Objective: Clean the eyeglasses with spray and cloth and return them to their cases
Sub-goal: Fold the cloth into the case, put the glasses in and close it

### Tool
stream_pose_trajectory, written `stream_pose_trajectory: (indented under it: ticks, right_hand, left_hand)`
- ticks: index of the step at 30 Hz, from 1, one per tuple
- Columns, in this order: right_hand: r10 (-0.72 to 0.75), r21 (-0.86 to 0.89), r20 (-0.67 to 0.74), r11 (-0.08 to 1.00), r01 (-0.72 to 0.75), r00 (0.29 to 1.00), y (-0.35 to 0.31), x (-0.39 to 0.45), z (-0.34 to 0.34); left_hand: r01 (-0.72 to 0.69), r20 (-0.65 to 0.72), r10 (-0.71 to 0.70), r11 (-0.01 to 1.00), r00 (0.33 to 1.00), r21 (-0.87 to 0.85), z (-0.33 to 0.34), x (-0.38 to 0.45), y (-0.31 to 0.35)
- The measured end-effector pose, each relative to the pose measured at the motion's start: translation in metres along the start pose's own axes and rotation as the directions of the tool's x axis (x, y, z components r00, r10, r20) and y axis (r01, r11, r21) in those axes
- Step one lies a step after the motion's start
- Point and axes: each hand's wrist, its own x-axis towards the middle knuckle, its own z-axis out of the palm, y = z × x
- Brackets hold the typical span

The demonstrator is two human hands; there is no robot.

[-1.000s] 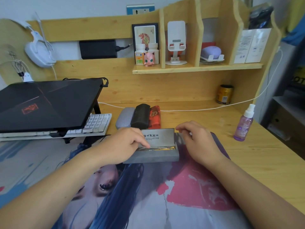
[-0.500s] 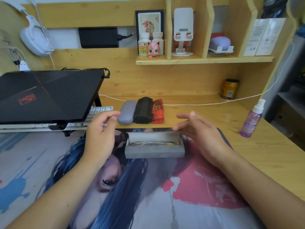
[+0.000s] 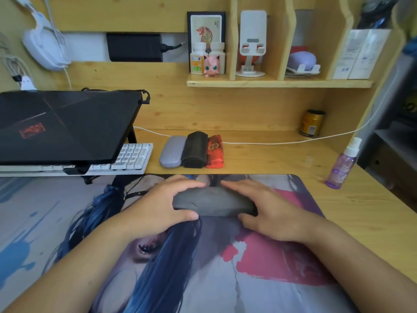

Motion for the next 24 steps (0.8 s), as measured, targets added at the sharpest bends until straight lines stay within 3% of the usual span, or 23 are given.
stream_pose_trajectory:
  ticks: [3,5,8,11,15,20,24]
  right_hand:
    - [-0.071,-0.125,-0.115,0.991,0.057,0.991,-0.006,-0.004,-0.012]
    - [-0.042,-0.091,-0.316,0.996,0.014,0.948,-0.007,-0.003,-0.014]
    - [0.29,0.103,-0.554,0.954,-0.281,0.78,0.004,0.016,-0.017]
    - [0.493,0.033,-0.534,0.823,-0.566,0.687,0.027,0.044,-0.023]
    - [0.556,-0.099,-0.401,0.763,-0.638,0.728,0.03,0.074,-0.013]
    - [0.484,-0.195,-0.339,0.803,-0.563,0.807,0.026,0.103,-0.002]
    - [0.456,-0.174,-0.33,0.831,-0.528,0.826,0.033,0.101,0.001]
  left_hand:
    - [-0.024,-0.19,0.028,0.999,0.981,0.024,0.004,0.004,0.0]
    - [0.01,-0.38,-0.008,1.0,0.925,0.001,0.006,0.009,0.0]
    - [0.086,-0.461,-0.074,0.996,0.884,0.006,0.01,0.015,-0.003]
    - [0.149,-0.413,-0.085,0.981,0.907,0.127,0.014,0.02,-0.006]
    - [0.175,-0.431,-0.096,0.974,0.897,0.147,0.011,0.027,-0.009]
    - [0.197,-0.426,-0.156,0.979,0.891,0.053,0.01,0.029,-0.018]
    - [0.202,-0.408,-0.17,0.979,0.897,0.037,0.01,0.031,-0.021]
